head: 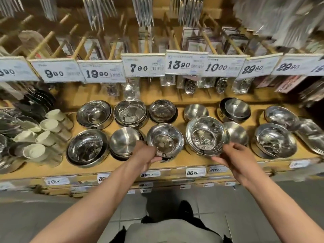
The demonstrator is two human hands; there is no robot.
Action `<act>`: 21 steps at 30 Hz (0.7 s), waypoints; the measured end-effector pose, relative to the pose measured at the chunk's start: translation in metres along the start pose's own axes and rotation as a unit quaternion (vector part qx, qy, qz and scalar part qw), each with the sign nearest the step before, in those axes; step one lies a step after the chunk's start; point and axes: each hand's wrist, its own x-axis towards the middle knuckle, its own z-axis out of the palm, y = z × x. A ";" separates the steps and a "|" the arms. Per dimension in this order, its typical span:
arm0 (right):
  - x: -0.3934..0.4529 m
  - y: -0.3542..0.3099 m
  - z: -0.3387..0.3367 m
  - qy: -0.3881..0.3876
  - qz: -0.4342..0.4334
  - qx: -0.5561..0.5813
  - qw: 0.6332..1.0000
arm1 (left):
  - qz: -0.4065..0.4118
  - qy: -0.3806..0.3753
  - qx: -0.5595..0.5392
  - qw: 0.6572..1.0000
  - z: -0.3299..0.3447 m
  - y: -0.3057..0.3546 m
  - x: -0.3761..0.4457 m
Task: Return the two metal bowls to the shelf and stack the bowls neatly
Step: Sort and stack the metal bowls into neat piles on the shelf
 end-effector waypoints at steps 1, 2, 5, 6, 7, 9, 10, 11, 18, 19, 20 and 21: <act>-0.002 0.000 0.001 0.002 -0.001 0.002 1.000 | 0.003 0.009 0.006 1.000 0.002 -0.001 0.000; -0.003 0.001 0.002 0.002 -0.001 0.003 1.000 | 0.004 0.020 0.009 1.000 0.002 -0.002 0.001; -0.007 0.005 0.005 -0.004 0.006 -0.001 1.000 | 0.008 0.056 0.025 0.998 0.000 -0.004 0.004; -0.006 0.006 0.007 -0.006 0.006 -0.002 1.000 | 0.019 0.069 0.049 0.996 -0.001 -0.006 0.005; -0.006 0.007 0.009 -0.006 0.006 -0.003 1.000 | 0.032 0.084 0.073 0.993 -0.002 -0.008 0.006; -0.005 0.009 0.014 -0.007 0.006 -0.008 1.000 | 0.055 0.111 0.103 0.987 -0.003 -0.011 0.004; -0.003 0.012 0.017 -0.007 0.006 -0.013 1.000 | 0.063 0.122 0.114 0.984 -0.003 -0.013 0.004; -0.002 0.014 0.019 -0.008 0.006 -0.019 1.000 | 0.073 0.133 0.131 0.980 -0.003 -0.015 0.005; 0.004 0.027 0.036 -0.047 0.017 -0.043 0.998 | 0.066 0.127 0.075 0.987 -0.003 -0.026 0.013; 0.004 0.027 0.039 -0.051 0.018 -0.043 0.998 | 0.069 0.132 0.061 0.987 -0.003 -0.029 0.016; 0.003 0.027 0.042 -0.054 0.019 -0.043 0.997 | 0.073 0.137 0.058 0.986 -0.004 -0.031 0.018; 0.003 0.028 0.046 -0.054 0.020 -0.044 0.997 | 0.077 0.140 0.073 0.984 -0.004 -0.033 0.019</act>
